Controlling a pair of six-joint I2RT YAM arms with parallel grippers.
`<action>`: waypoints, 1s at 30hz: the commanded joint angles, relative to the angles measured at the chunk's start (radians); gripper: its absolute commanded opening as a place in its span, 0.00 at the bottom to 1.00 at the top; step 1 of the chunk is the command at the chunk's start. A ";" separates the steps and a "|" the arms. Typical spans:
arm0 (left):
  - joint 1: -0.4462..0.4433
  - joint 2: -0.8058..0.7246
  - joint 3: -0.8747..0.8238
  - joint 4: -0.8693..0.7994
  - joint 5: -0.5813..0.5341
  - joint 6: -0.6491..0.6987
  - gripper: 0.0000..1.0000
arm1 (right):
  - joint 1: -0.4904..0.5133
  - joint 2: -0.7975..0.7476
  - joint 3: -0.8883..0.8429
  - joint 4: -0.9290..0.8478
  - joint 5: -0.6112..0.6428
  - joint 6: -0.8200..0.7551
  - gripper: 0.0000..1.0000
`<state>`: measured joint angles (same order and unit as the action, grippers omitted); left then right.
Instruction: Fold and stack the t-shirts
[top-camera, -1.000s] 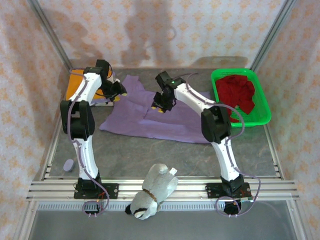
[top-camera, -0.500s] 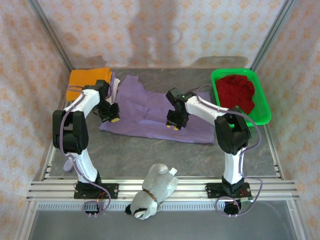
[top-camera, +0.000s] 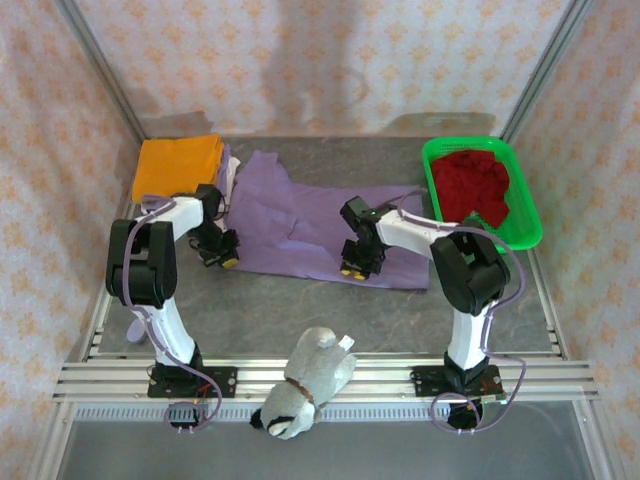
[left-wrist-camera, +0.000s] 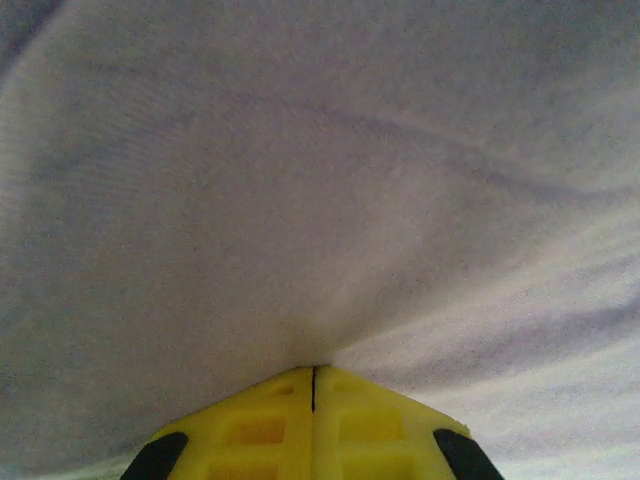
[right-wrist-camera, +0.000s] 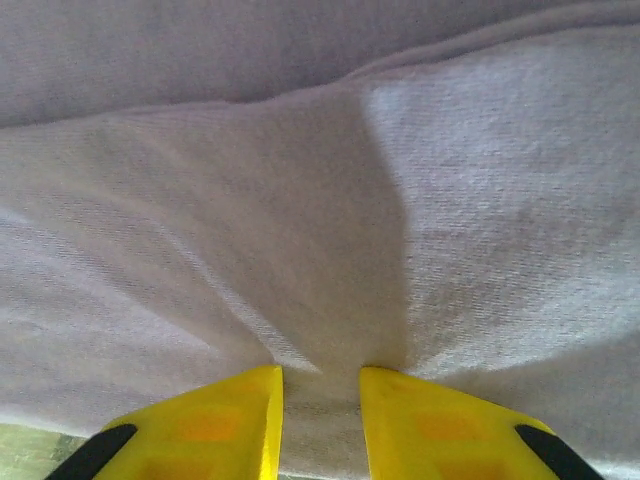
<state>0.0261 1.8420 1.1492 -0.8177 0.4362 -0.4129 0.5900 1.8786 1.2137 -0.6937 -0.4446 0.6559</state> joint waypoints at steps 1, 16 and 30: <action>-0.002 -0.021 -0.049 0.032 -0.034 -0.040 0.03 | 0.004 -0.017 -0.054 -0.018 0.024 -0.010 0.27; 0.002 -0.360 -0.127 -0.083 -0.071 -0.070 0.17 | 0.005 -0.162 -0.097 -0.068 -0.022 -0.050 0.28; 0.060 -0.030 0.216 -0.308 -0.211 0.219 0.33 | 0.004 -0.188 -0.039 -0.134 -0.033 -0.080 0.29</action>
<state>0.0662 1.7790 1.3331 -1.0267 0.2970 -0.2840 0.5903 1.7229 1.1500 -0.7792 -0.4793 0.5949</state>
